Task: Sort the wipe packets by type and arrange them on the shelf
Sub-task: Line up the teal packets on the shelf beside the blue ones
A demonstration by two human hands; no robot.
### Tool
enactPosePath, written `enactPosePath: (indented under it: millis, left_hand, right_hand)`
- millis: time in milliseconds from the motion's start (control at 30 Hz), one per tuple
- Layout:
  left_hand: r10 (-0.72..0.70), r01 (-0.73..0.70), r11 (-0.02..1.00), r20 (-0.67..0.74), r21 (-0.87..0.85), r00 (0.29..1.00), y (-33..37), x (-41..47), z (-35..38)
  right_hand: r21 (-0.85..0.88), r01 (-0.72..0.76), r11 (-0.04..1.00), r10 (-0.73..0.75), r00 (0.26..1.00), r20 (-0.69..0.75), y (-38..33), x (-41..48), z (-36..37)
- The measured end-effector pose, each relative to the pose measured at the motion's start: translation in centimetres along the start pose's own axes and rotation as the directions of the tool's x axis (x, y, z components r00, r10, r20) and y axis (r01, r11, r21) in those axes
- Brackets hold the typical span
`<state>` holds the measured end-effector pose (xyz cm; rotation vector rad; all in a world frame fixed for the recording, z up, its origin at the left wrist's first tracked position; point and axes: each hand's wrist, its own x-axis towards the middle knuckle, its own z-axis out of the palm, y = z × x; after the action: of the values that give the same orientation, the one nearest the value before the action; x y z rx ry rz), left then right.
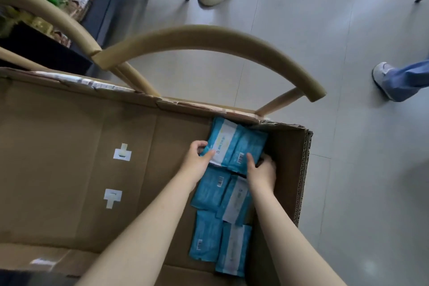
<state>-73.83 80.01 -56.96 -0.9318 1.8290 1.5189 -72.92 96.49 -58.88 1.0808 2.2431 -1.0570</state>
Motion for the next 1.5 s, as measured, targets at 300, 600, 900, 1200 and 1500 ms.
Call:
enactPosePath:
  millis: [300,600,900,1200,1500]
  left_hand:
    - [-0.023,0.018,0.995,-0.045,-0.096,0.999,-1.2,-1.2,-1.4]
    - [-0.130,0.051,0.777,-0.082,-0.627,0.988,-4.5,-10.8,-9.3]
    - [0.046,-0.298,0.633,-0.350,-0.715,0.936,-11.4,-29.1,-24.5]
    - [0.094,-0.552,0.381,-0.563,-0.742,0.821,-19.4,-52.3,-38.9]
    - [0.061,-0.757,0.209,-0.764,-0.619,0.642,-23.2,-63.3,-47.6]
  right_hand:
    - [0.355,-0.029,0.934,0.056,0.996,-0.065,0.5,-1.4,0.5]
    - [0.574,-0.039,0.818,-0.051,0.989,0.141,-1.2,-9.4,0.1]
    - [0.609,0.098,0.787,-0.403,0.829,0.388,-6.3,-33.0,2.0]
    - [0.535,-0.075,0.841,-0.434,0.497,0.751,-5.7,-59.8,5.1]
    - [0.392,-0.305,0.868,-0.387,0.078,0.919,-10.5,-74.5,8.6]
